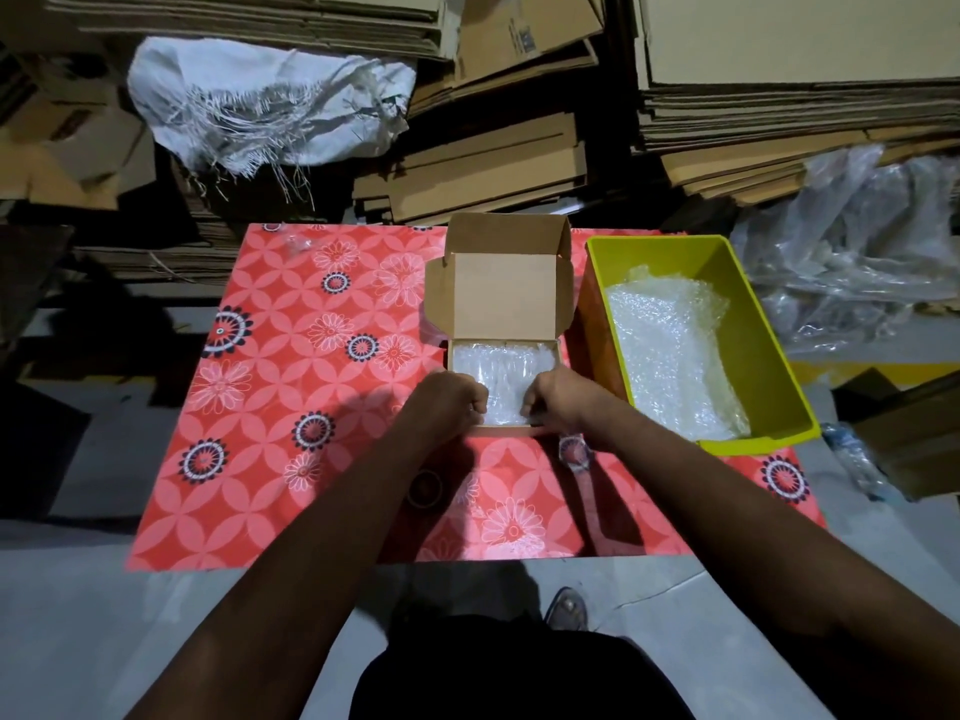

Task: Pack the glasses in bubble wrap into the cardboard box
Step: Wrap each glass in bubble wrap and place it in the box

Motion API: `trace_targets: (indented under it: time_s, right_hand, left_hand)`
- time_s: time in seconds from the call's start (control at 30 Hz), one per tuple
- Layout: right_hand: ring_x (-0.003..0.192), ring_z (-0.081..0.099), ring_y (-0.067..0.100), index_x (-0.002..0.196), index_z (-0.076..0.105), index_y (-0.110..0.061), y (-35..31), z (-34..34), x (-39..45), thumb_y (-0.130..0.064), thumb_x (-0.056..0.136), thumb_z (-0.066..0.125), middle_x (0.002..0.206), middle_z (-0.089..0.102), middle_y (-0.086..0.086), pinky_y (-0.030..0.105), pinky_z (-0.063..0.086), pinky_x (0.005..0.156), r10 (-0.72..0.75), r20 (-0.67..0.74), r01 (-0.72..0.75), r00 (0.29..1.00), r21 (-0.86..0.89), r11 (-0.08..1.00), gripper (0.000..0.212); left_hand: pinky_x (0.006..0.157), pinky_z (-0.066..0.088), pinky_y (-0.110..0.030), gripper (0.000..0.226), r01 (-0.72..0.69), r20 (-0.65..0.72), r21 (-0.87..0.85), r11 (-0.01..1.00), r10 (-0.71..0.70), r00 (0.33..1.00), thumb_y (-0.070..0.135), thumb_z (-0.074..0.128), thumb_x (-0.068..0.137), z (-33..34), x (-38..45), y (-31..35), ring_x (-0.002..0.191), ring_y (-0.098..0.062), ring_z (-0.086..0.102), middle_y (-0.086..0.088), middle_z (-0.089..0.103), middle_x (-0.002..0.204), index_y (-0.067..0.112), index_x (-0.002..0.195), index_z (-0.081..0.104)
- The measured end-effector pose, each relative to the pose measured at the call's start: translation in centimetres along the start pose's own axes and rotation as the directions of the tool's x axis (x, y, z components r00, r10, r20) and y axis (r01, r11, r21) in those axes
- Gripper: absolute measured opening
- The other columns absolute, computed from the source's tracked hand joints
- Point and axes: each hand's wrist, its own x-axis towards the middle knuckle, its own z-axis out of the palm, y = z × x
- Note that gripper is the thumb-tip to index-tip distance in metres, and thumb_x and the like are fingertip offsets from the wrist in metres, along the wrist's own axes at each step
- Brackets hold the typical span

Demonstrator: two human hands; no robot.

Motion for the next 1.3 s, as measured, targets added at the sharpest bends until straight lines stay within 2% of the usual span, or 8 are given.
trace_targets:
  time_s: [0.23,0.53,0.73,0.93,1.07,1.13,1.23,1.3]
  right_hand:
    - [0.086,0.071,0.022,0.087,0.08,-0.014,-0.4,-0.3,0.2,-0.009,0.077,0.066,0.089,0.078,0.002,0.026,0.054,0.077,0.072,0.017,-0.072,0.997,-0.03,0.997,0.018]
    - [0.088,0.069,0.03,0.083,0.065,-0.02,-1.9,1.6,0.5,-0.019,0.072,0.07,0.093,0.069,0.007,0.03,0.051,0.067,0.15,-0.102,-0.165,0.983,-0.158,0.974,0.013]
    - [0.086,0.067,0.029,0.085,0.069,-0.018,-2.1,1.1,0.5,-0.007,0.076,0.067,0.088,0.07,0.008,0.027,0.039,0.063,0.035,-0.091,-0.051,0.995,-0.186,0.981,0.014]
    - [0.078,0.07,0.015,0.084,0.08,-0.016,-1.4,-0.9,0.4,-0.005,0.077,0.067,0.084,0.077,0.0,0.018,0.044,0.068,-0.011,-0.008,0.011,1.0,-0.027,1.0,0.018]
    - [0.077,0.067,0.016,0.077,0.073,-0.019,-3.2,0.9,0.8,-0.016,0.077,0.071,0.079,0.075,-0.002,0.024,0.047,0.066,0.017,-0.101,-0.012,0.995,0.048,0.999,0.004]
    - [0.081,0.068,0.018,0.073,0.069,-0.024,-3.7,1.7,1.4,-0.025,0.075,0.076,0.078,0.073,-0.003,0.026,0.05,0.066,0.093,-0.132,-0.087,0.987,0.052,0.995,0.008]
    - [0.08,0.068,0.022,0.071,0.066,-0.025,-4.2,1.8,2.0,-0.029,0.07,0.081,0.08,0.072,-0.001,0.024,0.045,0.061,0.181,-0.156,-0.18,0.971,0.026,0.983,0.015]
    - [0.083,0.068,0.026,0.075,0.069,-0.023,-4.8,1.8,2.3,-0.023,0.071,0.077,0.084,0.071,0.003,0.025,0.043,0.061,0.199,-0.161,-0.202,0.967,-0.003,0.979,0.01]
  left_hand:
    - [0.082,0.057,-0.028,0.017,0.013,0.141,0.054,0.998,-0.02,0.99,0.006,0.077,0.078,-0.7,0.3,-0.3,0.085,-0.013,0.073,0.003,0.078,0.089,0.02,0.086,0.081]
    - [0.065,0.051,-0.028,0.011,0.063,0.078,0.151,0.987,-0.076,0.994,0.011,0.072,0.068,-0.5,-0.4,0.5,0.068,-0.014,0.067,0.008,0.07,0.069,0.022,0.069,0.068]
    - [0.061,0.043,-0.03,0.008,0.035,0.087,0.235,0.971,-0.057,0.995,0.01,0.067,0.068,0.0,0.0,0.5,0.065,-0.026,0.064,-0.001,0.067,0.067,0.018,0.071,0.066]
    - [0.08,0.053,-0.03,0.025,-0.007,0.203,0.098,0.995,-0.013,0.979,-0.004,0.07,0.076,-0.9,1.0,-0.5,0.087,-0.024,0.068,-0.006,0.073,0.094,0.015,0.088,0.08]
    - [0.084,0.048,-0.019,0.045,-0.026,-0.037,0.044,0.999,0.027,0.999,-0.015,0.071,0.067,-0.7,0.6,-3.7,0.093,-0.025,0.065,-0.014,0.072,0.107,0.01,0.104,0.079]
    - [0.095,0.052,-0.035,0.047,-0.007,-0.029,0.098,0.995,0.01,1.0,-0.006,0.07,0.074,-1.0,0.2,-3.9,0.109,-0.032,0.064,-0.015,0.069,0.123,0.011,0.118,0.074]
    - [0.103,0.049,-0.044,0.047,0.052,0.061,0.176,0.983,-0.064,0.996,0.04,0.063,0.084,-1.2,0.1,-3.3,0.119,-0.029,0.062,-0.005,0.067,0.131,0.022,0.128,0.067]
    - [0.113,0.039,-0.039,0.048,0.007,0.155,0.068,0.998,-0.017,0.988,0.019,0.05,0.091,-1.3,0.0,-3.3,0.132,-0.026,0.053,-0.004,0.055,0.146,0.021,0.137,0.06]
